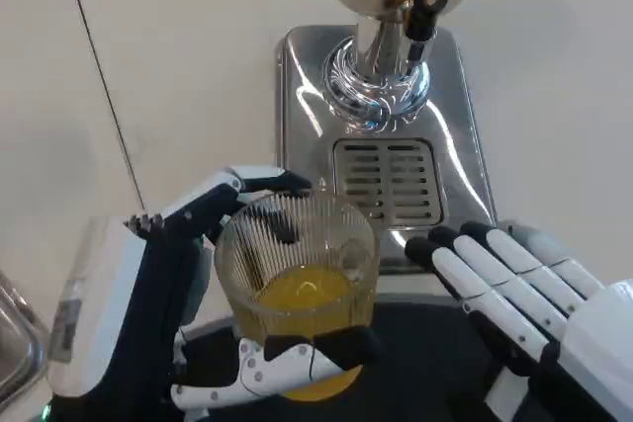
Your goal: Grasp the cup under the faucet to collect the drink, then remove the cup.
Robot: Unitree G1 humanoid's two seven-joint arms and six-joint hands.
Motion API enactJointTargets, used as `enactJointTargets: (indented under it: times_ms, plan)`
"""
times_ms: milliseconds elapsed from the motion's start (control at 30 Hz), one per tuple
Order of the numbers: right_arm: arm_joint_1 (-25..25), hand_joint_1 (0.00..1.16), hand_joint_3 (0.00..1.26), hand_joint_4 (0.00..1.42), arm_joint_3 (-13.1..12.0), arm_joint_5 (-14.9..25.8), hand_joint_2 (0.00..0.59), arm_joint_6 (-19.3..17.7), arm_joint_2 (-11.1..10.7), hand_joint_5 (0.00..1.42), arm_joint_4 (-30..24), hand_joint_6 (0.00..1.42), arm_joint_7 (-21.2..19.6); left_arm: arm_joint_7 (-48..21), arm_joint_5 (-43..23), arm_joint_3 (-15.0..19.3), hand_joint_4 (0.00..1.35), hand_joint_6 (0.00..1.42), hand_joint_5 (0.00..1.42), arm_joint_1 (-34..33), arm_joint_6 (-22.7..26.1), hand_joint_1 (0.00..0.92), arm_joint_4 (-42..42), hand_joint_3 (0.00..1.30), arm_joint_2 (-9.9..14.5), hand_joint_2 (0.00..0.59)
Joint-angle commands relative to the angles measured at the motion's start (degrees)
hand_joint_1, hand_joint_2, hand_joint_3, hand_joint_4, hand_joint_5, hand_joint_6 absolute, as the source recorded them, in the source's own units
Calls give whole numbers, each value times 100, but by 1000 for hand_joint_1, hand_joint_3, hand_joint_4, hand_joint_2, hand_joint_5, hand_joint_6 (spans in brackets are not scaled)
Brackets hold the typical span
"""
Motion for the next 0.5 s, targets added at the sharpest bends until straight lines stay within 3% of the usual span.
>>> enactJointTargets:
  times_ms: [33, 500]
  plan:
    - [9, 90, 0, 0, 41, -51, 571, 26, 25, 0, -53, 0, 40, -13, -97, -24, 1152, 1424, 1262, -51, -220, 760, -61, 1027, -84, 0]
    - [8, 83, 0, 0, 231, -277, 581, 166, 214, 0, -127, 0, 36, -173, -178, -24, 1152, 1424, 1262, -37, -143, 760, -71, 1027, -180, 0]
